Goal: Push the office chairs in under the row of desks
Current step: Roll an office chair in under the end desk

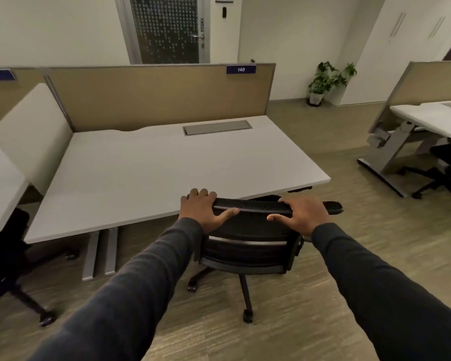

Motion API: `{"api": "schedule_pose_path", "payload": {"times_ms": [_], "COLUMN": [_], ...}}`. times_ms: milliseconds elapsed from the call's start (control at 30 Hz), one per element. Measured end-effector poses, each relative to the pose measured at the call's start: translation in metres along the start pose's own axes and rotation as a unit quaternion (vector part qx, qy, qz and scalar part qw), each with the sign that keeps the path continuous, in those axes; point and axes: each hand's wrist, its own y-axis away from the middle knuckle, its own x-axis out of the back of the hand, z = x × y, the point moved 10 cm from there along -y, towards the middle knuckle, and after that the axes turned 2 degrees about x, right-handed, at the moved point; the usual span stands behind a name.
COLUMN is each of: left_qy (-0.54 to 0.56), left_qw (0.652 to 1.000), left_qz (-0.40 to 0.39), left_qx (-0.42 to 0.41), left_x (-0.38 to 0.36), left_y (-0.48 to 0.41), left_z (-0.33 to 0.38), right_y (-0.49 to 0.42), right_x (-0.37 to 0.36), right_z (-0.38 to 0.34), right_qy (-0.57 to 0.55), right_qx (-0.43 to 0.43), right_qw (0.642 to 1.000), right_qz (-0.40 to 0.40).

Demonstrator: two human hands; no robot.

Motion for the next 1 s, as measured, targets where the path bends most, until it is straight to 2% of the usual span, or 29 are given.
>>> {"api": "schedule_pose_path", "payload": {"times_ms": [167,367,500,733,1000], "left_qy": [0.008,-0.001,0.003,-0.003,0.042], "left_qw": [1.0,1.0,0.999,0.999,0.997], "left_qz": [-0.004,0.016,0.046,0.042,0.059], "left_qx": [0.015,0.018,0.018,0.001,0.001], "left_x": [-0.008,-0.002,0.001,-0.003,0.003], "left_y": [-0.044,-0.081,-0.081,-0.067,-0.056], "left_z": [0.001,-0.025,-0.025,-0.029,-0.027], "right_y": [-0.049,-0.089,-0.085,-0.071,-0.061], "right_x": [-0.008,-0.013,-0.014,-0.016,-0.009], "right_z": [0.021,0.014,0.016,0.005,0.007], "right_qy": [-0.02,-0.001,0.0,0.006,-0.002], "right_qx": [0.032,0.024,0.018,0.021,0.033], "right_qw": [0.999,1.0,0.999,1.0,0.999], "right_qz": [-0.002,0.018,0.03,0.021,0.025]}}
